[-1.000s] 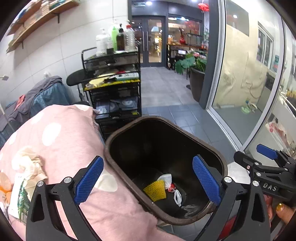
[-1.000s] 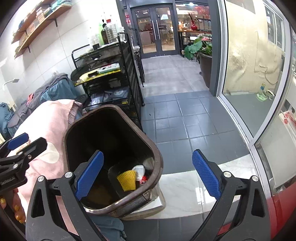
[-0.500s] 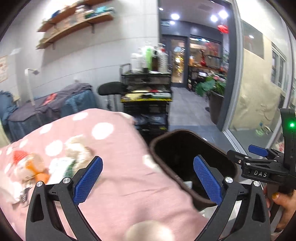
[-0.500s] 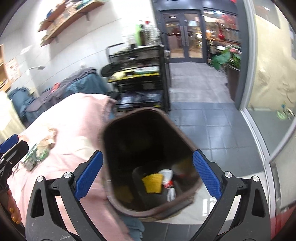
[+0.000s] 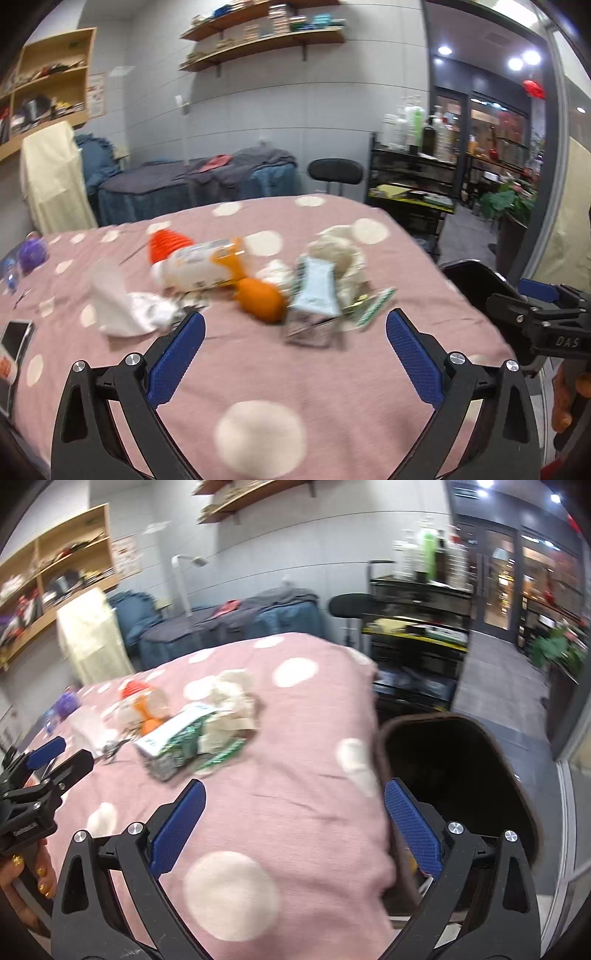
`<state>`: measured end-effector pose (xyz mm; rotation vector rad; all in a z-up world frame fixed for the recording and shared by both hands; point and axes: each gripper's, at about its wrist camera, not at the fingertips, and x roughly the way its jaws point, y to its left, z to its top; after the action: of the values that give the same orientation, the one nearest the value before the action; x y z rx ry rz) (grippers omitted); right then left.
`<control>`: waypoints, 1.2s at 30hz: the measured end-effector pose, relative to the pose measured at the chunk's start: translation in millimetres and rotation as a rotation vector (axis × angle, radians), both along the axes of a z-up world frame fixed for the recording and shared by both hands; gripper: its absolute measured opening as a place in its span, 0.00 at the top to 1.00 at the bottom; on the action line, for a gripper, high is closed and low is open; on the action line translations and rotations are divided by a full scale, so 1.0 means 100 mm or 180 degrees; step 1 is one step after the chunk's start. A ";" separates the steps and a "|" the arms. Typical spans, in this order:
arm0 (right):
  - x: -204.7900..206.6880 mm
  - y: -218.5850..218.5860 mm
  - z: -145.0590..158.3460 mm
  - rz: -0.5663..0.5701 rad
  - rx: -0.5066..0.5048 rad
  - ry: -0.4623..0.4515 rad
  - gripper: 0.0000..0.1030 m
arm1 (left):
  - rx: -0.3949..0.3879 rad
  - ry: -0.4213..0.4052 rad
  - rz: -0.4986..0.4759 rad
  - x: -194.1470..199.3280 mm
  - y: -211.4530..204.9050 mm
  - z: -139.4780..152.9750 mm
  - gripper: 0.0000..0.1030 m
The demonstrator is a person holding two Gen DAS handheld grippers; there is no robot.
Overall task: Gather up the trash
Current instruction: 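Move both tools back over the table, then grasp the white face mask with the left tool while the right tool grasps white paper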
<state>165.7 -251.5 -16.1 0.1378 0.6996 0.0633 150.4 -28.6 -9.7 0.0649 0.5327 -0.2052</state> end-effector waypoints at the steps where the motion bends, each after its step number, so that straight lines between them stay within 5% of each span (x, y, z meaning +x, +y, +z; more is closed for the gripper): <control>1: 0.04 0.10 0.00 0.0091 0.0003 0.0011 0.07 | 0.0004 0.0015 0.0092 0.01 0.13 -0.02 0.06; 12: 0.34 0.91 0.00 0.0749 0.0065 0.0164 0.07 | 0.0086 0.0191 0.0826 0.23 1.33 -0.20 0.07; 22: 0.75 1.78 0.01 0.1488 0.0156 0.0419 0.07 | -0.0092 0.0457 0.0978 0.89 1.76 -0.28 0.16; 28: 1.08 2.35 -0.06 0.1788 0.0077 0.0635 0.07 | -0.0169 0.0663 0.1012 1.24 1.88 -0.42 0.30; 36: 1.62 2.87 -0.34 0.1763 -0.0038 0.0935 0.27 | -0.0318 0.0746 0.0938 1.35 1.90 -0.47 0.50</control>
<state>327.3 35.6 -50.5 -0.0639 1.0162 0.5782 285.1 161.9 -56.6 -0.1363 0.7566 0.0500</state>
